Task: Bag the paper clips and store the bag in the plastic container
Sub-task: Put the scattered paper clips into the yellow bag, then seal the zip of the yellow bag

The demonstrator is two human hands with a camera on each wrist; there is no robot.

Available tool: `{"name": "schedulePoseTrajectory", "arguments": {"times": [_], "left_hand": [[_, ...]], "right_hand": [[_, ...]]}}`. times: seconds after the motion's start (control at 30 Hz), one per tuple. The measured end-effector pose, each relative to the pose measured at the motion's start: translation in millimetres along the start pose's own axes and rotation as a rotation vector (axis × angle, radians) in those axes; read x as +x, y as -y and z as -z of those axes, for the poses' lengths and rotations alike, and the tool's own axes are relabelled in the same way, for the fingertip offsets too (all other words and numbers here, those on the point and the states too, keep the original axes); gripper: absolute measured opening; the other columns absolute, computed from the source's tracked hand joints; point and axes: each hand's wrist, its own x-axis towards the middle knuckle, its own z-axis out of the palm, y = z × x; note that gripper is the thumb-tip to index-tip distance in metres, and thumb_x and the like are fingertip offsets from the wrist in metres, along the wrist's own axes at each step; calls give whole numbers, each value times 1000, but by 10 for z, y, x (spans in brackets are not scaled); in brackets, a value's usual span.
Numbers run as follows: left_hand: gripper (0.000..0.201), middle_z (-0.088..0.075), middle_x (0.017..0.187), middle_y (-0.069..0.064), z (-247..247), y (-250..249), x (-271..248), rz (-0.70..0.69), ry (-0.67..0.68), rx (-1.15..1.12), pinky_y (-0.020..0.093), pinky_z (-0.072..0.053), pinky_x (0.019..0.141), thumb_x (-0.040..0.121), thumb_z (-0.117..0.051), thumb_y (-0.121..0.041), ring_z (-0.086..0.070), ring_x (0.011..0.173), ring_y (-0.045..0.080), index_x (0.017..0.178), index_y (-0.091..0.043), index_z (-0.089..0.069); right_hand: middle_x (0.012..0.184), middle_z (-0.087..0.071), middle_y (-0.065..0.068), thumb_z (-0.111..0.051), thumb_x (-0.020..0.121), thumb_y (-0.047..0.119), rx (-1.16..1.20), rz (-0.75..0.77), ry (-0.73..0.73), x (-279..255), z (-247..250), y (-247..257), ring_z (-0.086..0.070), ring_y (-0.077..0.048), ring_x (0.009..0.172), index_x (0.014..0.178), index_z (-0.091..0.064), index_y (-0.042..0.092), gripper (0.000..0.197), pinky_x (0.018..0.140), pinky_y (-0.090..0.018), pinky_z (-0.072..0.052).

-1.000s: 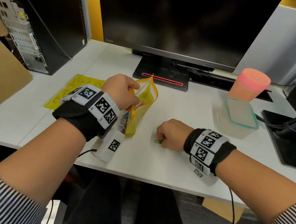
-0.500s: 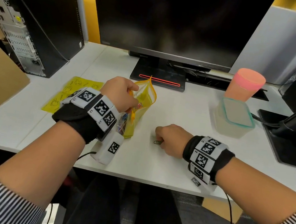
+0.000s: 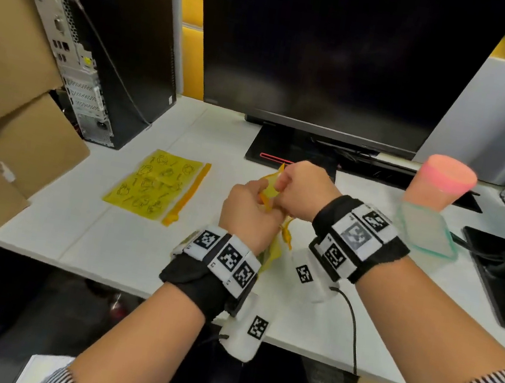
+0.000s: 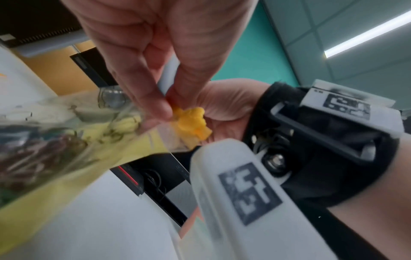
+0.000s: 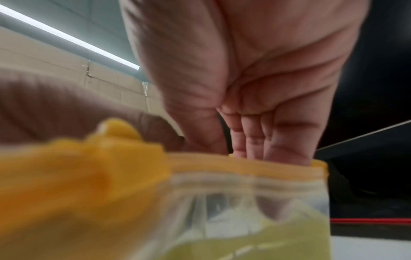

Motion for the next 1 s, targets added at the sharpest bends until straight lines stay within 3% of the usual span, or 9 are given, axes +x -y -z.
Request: {"name": "schedulePoseTrajectory", "arguments": {"times": [0.1,0.17,0.27,0.37,0.5,0.67,0.8,0.9,1.0], "left_hand": [[60,-58,117,8,-33,63,-8,18,-7,-124,27,-48,76,79,-68,-19,-64,89,23,136,-20,-49],[62,-57,117,9,-49,85,1,47,-19,-246,38,-54,83,78,-70,-17,-67,89,31,137,-18,-48],[59,-56,105,2,-82,86,-4,96,-38,-378,45,-55,88,80,-69,-10,-67,93,31,136,-15,-49],[50,-54,92,-5,-59,99,-43,97,2,-449,39,-56,85,82,-65,-3,-66,85,25,130,-13,-54],[38,-49,94,-1,104,135,-63,-142,22,-49,35,-53,87,81,-66,-20,-60,82,20,119,-21,-64],[31,-57,107,-4,109,-78,-36,-606,32,577,38,-36,91,83,-56,-47,-49,106,20,111,-39,-68],[34,-66,83,-10,-32,-60,-73,-723,62,630,49,-45,90,82,-41,-45,-63,89,20,79,-35,-73],[30,-66,81,-11,-37,65,-40,-760,55,721,51,-43,94,84,-41,-42,-65,85,18,77,-32,-68],[31,-66,83,-10,67,182,70,-763,16,745,50,-30,104,87,-37,-40,-65,87,19,81,-29,-66]], "right_hand": [[87,-69,-4,-61,84,19,245,36,-215,-114,81,-164,-66,-24,86,86,-68,15,8,80,-35,-54],[75,-70,-9,-62,84,31,347,15,-313,-271,81,-310,-66,-28,73,74,-63,14,20,75,-42,-56],[72,-68,-8,-74,72,47,360,-65,-112,-564,-92,-464,-62,-22,61,73,-61,14,36,63,-32,-50],[76,-68,-15,-76,74,23,406,-74,-140,-586,-284,-583,-55,-22,58,74,-61,16,18,63,-31,-48],[67,-60,-4,-66,83,14,371,-49,-296,-451,-285,-654,-60,-27,64,71,-60,18,14,67,-30,-48],[61,-63,-3,-65,83,6,418,20,-253,-463,-201,-625,-68,-20,59,68,-66,12,16,61,-26,-55],[59,-66,-9,-68,81,10,472,17,-264,-601,-253,-696,-67,-16,53,63,-64,6,19,57,-26,-53],[56,-62,-8,-70,80,7,532,-37,-263,-637,-246,-823,-62,-15,48,64,-65,7,17,58,-30,-53],[55,-60,-7,-69,80,4,553,-53,-265,-624,-159,-939,-64,-17,50,60,-63,11,22,57,-33,-53]]}}
